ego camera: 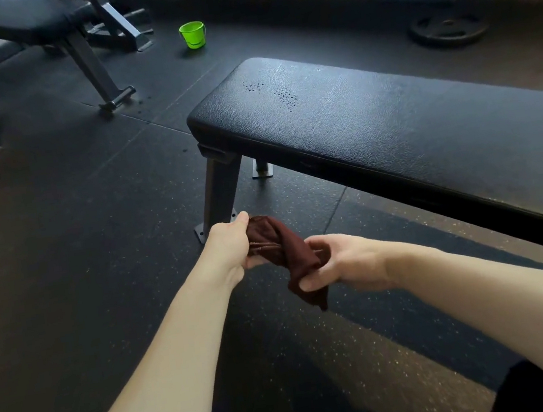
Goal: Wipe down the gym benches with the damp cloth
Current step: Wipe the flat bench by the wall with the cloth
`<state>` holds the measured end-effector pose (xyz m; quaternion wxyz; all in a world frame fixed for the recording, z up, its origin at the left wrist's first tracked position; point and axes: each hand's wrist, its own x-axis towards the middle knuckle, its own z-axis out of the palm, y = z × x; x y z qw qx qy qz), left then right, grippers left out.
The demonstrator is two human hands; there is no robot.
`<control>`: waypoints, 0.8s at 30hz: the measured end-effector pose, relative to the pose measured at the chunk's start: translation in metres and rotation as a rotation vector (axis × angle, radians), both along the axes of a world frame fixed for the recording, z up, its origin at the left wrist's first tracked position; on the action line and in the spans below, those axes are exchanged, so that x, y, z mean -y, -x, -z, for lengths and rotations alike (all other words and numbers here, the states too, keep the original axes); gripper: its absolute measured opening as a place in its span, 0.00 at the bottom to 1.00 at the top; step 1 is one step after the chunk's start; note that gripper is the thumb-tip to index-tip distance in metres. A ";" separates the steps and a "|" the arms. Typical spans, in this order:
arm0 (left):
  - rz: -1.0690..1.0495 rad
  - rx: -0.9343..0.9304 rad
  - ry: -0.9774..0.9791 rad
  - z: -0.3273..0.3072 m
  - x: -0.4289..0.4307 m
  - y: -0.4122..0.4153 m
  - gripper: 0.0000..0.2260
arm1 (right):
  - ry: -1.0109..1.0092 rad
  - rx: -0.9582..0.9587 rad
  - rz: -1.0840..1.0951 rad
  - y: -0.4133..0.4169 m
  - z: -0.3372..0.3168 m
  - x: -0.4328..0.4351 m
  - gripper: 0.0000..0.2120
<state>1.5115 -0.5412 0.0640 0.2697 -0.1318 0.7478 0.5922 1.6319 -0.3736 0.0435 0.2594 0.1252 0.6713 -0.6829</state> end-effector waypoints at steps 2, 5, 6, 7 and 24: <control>-0.007 -0.005 -0.003 0.001 0.001 0.002 0.16 | -0.177 -0.077 0.012 0.002 -0.007 0.007 0.27; -0.013 -0.039 0.012 0.000 0.001 0.002 0.15 | -0.277 -0.144 -0.007 0.003 -0.015 0.014 0.29; -0.018 -0.045 0.015 0.000 0.001 0.002 0.15 | -0.327 -0.154 -0.026 0.003 -0.018 0.016 0.29; -0.019 -0.044 0.001 -0.001 0.002 0.003 0.14 | -0.371 -0.161 -0.022 0.003 -0.020 0.017 0.28; 0.450 0.130 0.138 0.002 0.002 -0.016 0.31 | -0.385 -0.177 0.253 0.003 -0.005 0.012 0.04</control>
